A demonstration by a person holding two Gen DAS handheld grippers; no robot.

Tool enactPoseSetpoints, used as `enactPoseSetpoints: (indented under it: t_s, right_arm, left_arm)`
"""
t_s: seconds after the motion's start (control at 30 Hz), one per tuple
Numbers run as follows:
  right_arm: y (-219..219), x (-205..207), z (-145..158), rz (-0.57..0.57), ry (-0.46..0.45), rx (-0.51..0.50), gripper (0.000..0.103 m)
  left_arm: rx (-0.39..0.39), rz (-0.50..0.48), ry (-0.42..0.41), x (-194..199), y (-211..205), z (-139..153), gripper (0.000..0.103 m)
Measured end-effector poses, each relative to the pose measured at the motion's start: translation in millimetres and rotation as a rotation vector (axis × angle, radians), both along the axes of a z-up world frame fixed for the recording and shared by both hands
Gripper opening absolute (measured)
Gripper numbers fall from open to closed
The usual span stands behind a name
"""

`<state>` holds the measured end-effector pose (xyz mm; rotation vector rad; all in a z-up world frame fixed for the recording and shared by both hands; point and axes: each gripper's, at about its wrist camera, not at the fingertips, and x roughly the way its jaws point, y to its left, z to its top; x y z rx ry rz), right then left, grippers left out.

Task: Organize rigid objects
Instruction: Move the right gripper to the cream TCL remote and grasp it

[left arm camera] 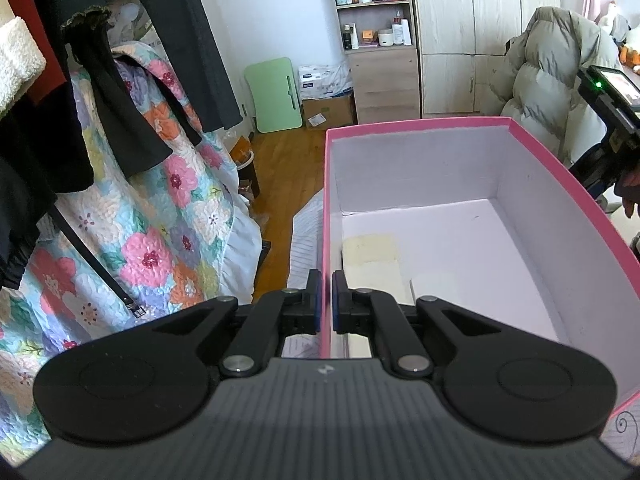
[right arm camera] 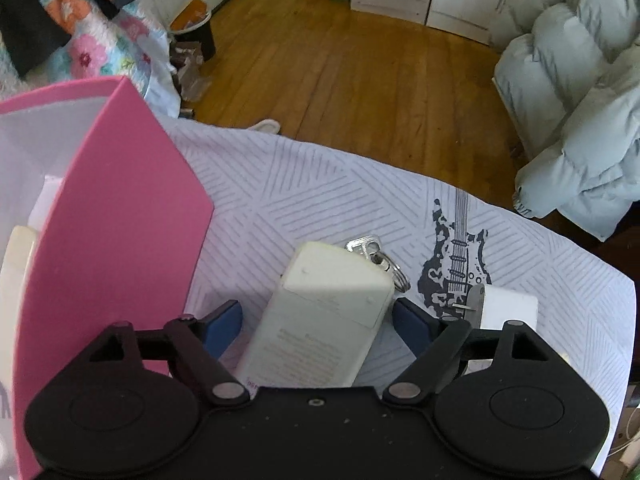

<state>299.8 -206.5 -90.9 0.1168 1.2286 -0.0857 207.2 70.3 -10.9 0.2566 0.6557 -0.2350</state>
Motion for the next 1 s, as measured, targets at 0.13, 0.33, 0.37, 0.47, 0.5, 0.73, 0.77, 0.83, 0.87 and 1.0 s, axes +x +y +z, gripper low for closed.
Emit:
enactPoseSetpoints:
  t_s: [0.13,0.33,0.37,0.47,0.5,0.73,0.77,0.83,0.87,1.0]
  right_arm:
    - [-1,-6,1,-0.031,-0.033,-0.010,0.075]
    - [-7,-20,4,-0.023,-0.072,0.036,0.069]
    - [-11,-24,4,-0.031,-0.080,0.055,0.068]
    - [-25,-35,5,-0.047,-0.100,0.145,0.068]
    - [-28,-40,7,-0.052,-0.113,0.167,0.068]
    - [-39,-81,36,-0.047,-0.272,0.270,0.066]
    - [-39,-87,40,-0.046,-0.297,0.279,0.065]
    - [-40,-100,49,-0.035,-0.351,0.291,0.064]
    - [-41,-105,53,-0.029,-0.375,0.292,0.063]
    - [-42,-131,60,-0.004,-0.454,0.295,0.061]
  left_arm:
    - [-0.001,0.002,0.001,1,1,0,0.004]
    - [-0.010,0.004,0.004,1,2,0,0.004]
    - [-0.015,0.005,0.005,1,3,1,0.004]
    - [-0.015,0.006,0.004,1,4,1,0.004]
    - [-0.014,0.006,0.006,2,4,1,0.004]
    - [0.002,0.007,0.005,2,1,0,0.004]
    - [0.006,0.008,0.004,2,0,0,0.004]
    - [0.010,0.009,0.004,1,0,-1,0.004]
    - [0.012,0.010,0.006,1,-1,-1,0.004]
    - [0.021,0.013,0.005,0,-3,-2,0.004]
